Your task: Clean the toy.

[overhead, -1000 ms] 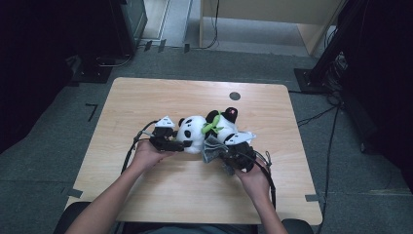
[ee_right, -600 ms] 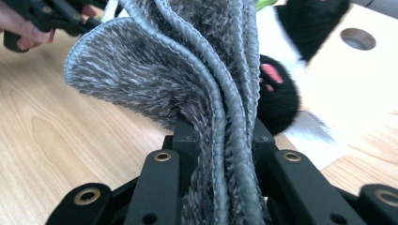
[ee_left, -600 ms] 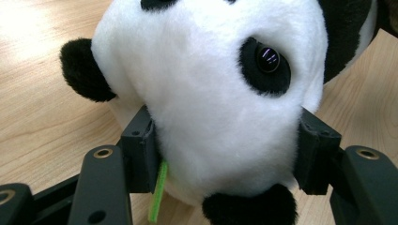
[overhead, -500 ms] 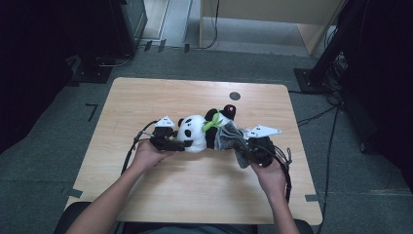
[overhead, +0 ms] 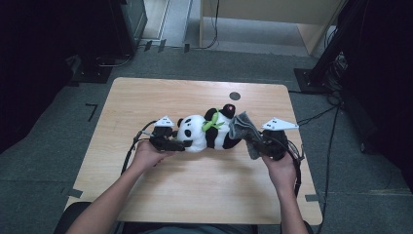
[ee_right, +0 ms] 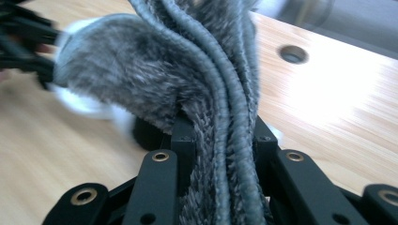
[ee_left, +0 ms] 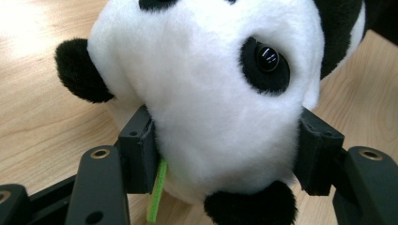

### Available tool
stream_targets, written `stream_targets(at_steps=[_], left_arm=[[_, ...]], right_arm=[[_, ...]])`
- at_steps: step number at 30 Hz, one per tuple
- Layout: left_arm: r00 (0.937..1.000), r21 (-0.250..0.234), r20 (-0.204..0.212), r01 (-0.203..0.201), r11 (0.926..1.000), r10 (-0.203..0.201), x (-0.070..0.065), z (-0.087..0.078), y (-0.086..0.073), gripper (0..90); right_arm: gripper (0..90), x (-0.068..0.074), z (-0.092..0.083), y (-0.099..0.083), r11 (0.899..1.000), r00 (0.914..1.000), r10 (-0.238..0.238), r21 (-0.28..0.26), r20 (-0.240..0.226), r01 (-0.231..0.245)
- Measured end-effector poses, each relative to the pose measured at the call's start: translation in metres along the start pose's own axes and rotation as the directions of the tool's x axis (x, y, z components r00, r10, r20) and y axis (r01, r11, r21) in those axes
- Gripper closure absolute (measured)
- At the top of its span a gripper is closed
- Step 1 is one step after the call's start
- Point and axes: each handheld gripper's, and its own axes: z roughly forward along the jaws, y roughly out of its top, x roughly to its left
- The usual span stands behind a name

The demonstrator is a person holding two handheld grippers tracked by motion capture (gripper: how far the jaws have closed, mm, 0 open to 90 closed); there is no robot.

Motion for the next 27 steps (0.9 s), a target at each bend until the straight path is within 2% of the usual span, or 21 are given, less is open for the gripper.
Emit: stream_targets(at_steps=[1, 3, 6, 9, 12, 14, 17, 22, 27], left_arm=[[0.9999, 0.002, -0.004, -0.015, 0.9999, 0.015, -0.001, 0.000, 0.000, 35.2], [1.0000, 0.001, -0.006, -0.005, 1.0000, 0.005, -0.001, 0.000, 0.000, 34.6], [1.0000, -0.005, -0.006, 0.000, 1.0000, 0.000, -0.001, 0.000, -0.001, 34.4], [1.0000, -0.009, -0.007, -0.003, 1.0000, 0.002, -0.001, 0.000, -0.002, 34.2], [1.0000, -0.012, -0.009, 0.001, 0.9999, -0.001, -0.002, 0.000, -0.002, 33.6], [0.9999, -0.012, -0.010, -0.001, 0.9999, 0.000, -0.002, 0.000, -0.002, 33.4], [1.0000, -0.012, -0.009, -0.001, 0.9999, 0.001, -0.001, 0.001, -0.003, 33.4], [1.0000, -0.016, -0.006, -0.005, 0.9999, 0.005, -0.001, 0.001, -0.003, 33.5], [1.0000, -0.021, -0.004, 0.000, 0.9998, 0.000, -0.001, 0.002, -0.003, 33.4]], right_arm=[[71.5, -0.004, 0.002, -0.001, 1.000, 0.9998, 0.013, 0.013, 0.013, -0.013], [71.5, -0.012, 0.007, -0.005, 0.999, 0.9991, 0.042, 0.026, 0.009, -0.042], [71.5, -0.019, 0.015, -0.008, 0.996, 0.9957, 0.088, 0.036, -0.027, -0.087], [71.5, -0.019, 0.021, -0.009, 0.992, 0.9903, 0.119, 0.039, -0.072, -0.116], [71.4, -0.014, 0.030, -0.010, 0.987, 0.9795, 0.153, 0.063, -0.131, -0.146], [71.5, -0.010, 0.038, -0.012, 0.983, 0.9734, 0.173, 0.087, -0.150, -0.161], [72.1, -0.005, 0.049, -0.016, 0.981, 0.9754, 0.174, 0.109, -0.135, -0.160], [72.2, -0.015, 0.062, -0.022, 0.972, 0.9660, 0.212, 0.129, -0.148, -0.194], [72.5, -0.020, 0.072, -0.028, 0.973, 0.9632, 0.216, 0.119, -0.159, -0.199]])
